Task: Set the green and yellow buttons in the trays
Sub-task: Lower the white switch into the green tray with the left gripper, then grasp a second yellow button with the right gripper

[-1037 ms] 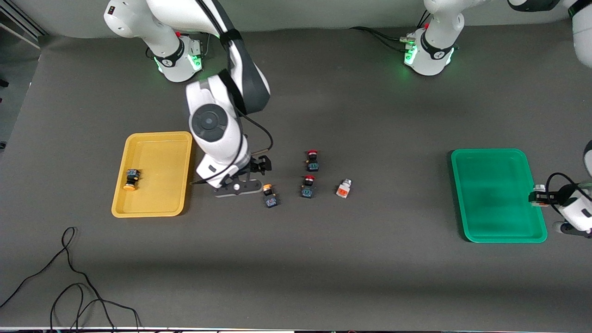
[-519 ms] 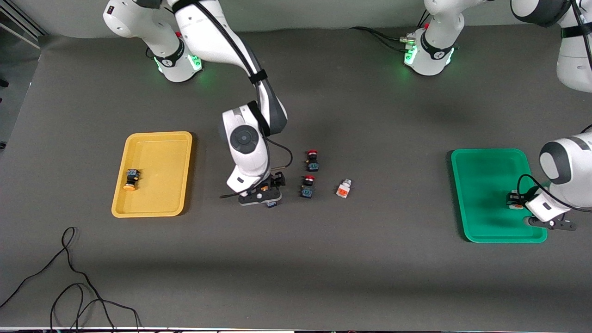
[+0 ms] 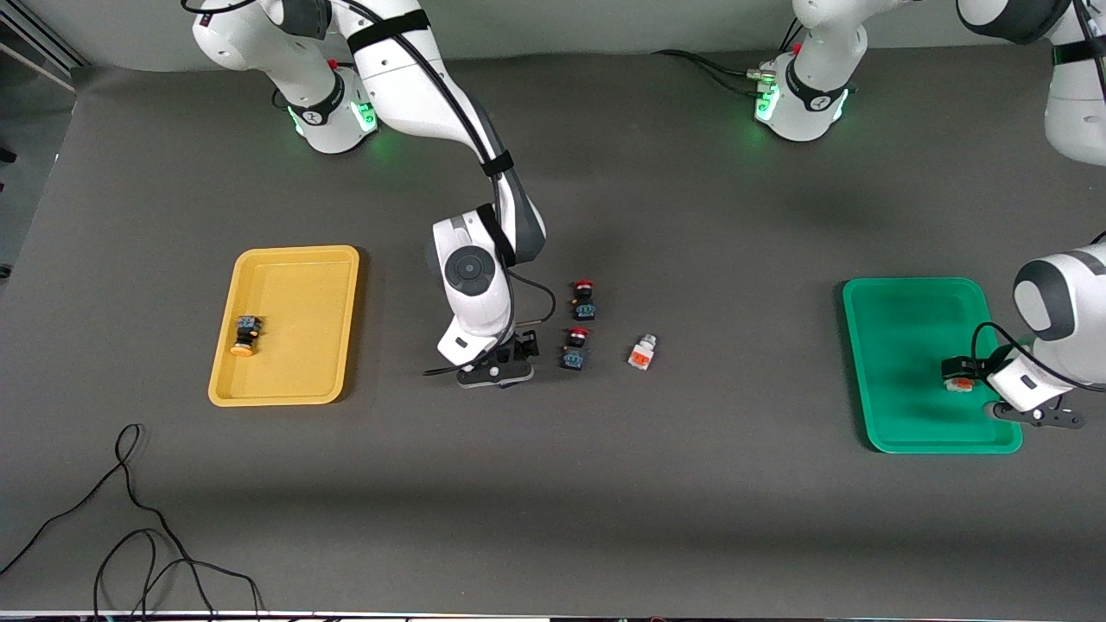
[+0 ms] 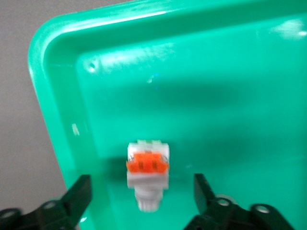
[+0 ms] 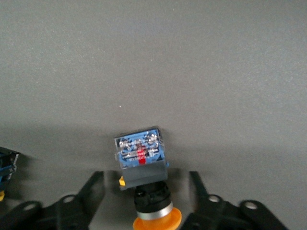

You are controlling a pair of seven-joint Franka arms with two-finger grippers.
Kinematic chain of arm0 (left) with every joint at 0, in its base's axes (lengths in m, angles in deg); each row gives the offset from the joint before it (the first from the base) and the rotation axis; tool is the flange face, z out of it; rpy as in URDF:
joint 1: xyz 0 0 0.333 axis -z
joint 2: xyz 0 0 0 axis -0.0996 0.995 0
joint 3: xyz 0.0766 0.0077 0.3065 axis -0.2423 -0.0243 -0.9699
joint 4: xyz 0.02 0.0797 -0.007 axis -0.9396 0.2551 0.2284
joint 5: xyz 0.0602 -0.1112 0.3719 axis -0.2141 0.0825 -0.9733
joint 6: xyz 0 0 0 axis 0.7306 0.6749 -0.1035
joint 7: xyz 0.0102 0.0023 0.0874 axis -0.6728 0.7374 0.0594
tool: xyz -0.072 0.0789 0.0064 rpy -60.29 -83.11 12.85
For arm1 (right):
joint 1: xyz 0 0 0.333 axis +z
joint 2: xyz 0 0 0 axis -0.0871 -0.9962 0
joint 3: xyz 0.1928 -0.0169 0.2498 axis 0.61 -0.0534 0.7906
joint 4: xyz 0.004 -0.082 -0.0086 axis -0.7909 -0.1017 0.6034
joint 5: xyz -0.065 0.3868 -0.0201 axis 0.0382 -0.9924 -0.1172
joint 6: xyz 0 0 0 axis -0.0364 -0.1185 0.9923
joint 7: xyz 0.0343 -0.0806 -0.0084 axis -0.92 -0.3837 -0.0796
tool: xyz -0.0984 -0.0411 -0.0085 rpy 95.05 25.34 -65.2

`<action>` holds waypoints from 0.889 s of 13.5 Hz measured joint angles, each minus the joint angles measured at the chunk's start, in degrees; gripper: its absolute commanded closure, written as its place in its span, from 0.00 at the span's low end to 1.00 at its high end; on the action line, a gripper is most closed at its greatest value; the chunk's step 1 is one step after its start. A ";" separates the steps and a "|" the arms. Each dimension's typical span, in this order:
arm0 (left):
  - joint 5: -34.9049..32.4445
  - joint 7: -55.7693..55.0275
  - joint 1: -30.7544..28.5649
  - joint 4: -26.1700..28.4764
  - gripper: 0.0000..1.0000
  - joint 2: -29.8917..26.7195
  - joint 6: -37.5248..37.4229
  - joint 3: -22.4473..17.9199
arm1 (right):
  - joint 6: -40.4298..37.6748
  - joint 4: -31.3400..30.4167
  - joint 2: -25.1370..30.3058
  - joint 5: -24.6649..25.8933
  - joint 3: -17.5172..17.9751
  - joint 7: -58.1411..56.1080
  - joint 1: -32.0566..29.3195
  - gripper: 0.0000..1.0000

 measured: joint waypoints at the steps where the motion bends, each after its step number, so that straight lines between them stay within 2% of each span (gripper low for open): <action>1: 0.05 0.00 0.06 -1.02 0.00 -1.59 -4.24 0.50 | 0.00 0.14 0.00 0.00 -0.02 0.00 -0.07 0.89; 5: 2.09 -1.65 0.81 -10.10 0.00 -7.94 -27.17 4.57 | -0.49 0.69 0.07 -0.05 -0.34 0.00 -0.10 0.90; 7: 3.15 -6.21 1.11 -15.02 0.00 -8.85 -34.85 7.64 | -4.16 1.98 0.97 -0.05 -1.42 0.00 -0.10 0.90; 9: 3.46 -13.62 1.53 -18.09 0.00 -8.77 -38.60 11.98 | -11.38 4.63 3.16 -0.05 -3.95 0.00 -0.10 0.90; 12: 3.73 -28.47 4.93 -18.98 0.00 -8.25 -39.30 18.09 | -26.25 10.64 8.35 -0.03 -9.30 -0.02 -0.11 0.90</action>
